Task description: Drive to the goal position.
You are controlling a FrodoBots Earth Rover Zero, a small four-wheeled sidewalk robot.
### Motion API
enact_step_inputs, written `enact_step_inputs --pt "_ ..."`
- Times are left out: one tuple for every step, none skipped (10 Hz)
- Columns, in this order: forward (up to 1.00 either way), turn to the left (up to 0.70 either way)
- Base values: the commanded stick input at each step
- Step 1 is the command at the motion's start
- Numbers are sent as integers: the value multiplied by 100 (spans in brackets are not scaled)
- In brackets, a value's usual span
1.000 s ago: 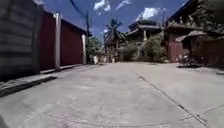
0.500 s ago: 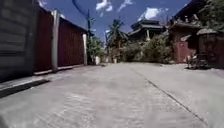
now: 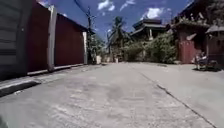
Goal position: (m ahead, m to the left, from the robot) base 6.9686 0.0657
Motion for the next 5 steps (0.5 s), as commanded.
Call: enact_step_inputs --pt "100 0" --pt "100 -3" --pt "100 -34" --pt "100 -40" --pt "100 -40"
